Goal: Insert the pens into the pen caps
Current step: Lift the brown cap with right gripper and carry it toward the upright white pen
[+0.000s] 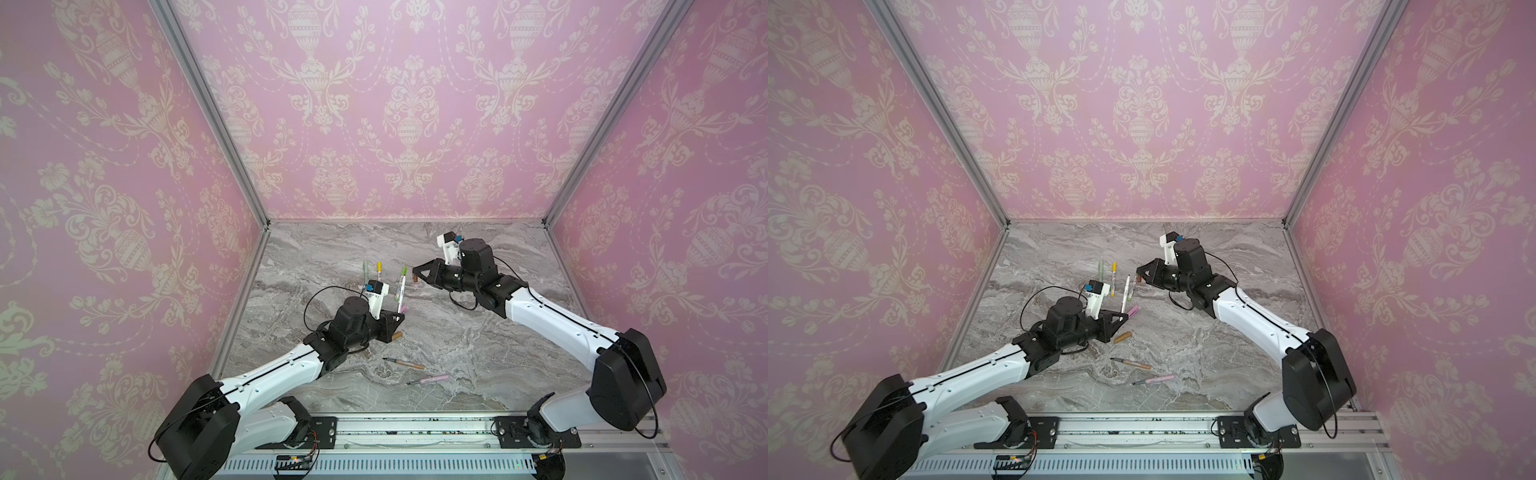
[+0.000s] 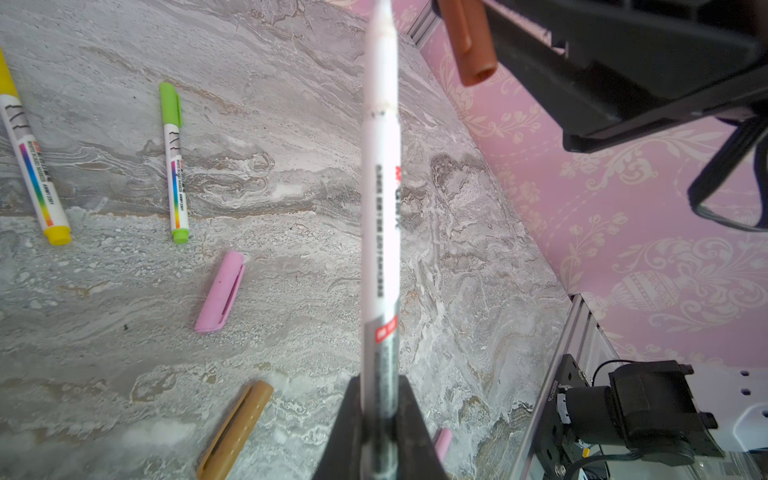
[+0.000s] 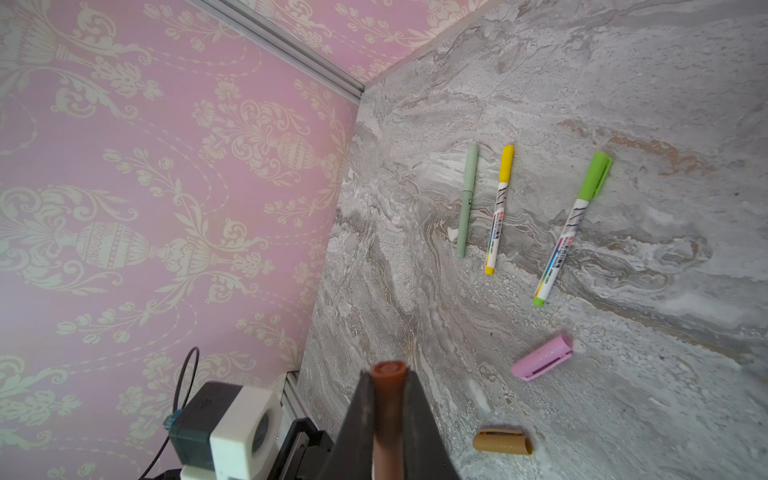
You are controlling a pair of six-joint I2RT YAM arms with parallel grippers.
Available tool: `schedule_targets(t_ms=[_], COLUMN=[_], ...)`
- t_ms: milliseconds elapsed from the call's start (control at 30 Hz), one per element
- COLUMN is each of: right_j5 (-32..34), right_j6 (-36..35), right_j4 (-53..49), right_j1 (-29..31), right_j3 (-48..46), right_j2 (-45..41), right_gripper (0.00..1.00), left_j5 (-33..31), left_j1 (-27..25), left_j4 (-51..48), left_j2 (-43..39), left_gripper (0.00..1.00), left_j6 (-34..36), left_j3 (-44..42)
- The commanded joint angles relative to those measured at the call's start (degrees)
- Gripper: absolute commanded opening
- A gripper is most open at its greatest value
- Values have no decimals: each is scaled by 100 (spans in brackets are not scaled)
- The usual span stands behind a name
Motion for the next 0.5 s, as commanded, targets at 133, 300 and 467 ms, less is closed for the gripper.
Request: schedule_targets(t_ms=[133,300,467], right_j5=[-238,-221,-266], right_j6=[203,159,132], right_j4=[186,113,64], right_j1=[-27,-36,-40], right_j3=[309,459,515], right_j2=[199,230,357], right_gripper=[0,0,0], left_j5=[68,61,34], left_j1=[-96,-116,-134], left_j4=[-2,-16,-40], left_j2=[116,170,154], left_gripper=[0,0,0], left_j6=[194,223,247], left_j3=[245,287,304])
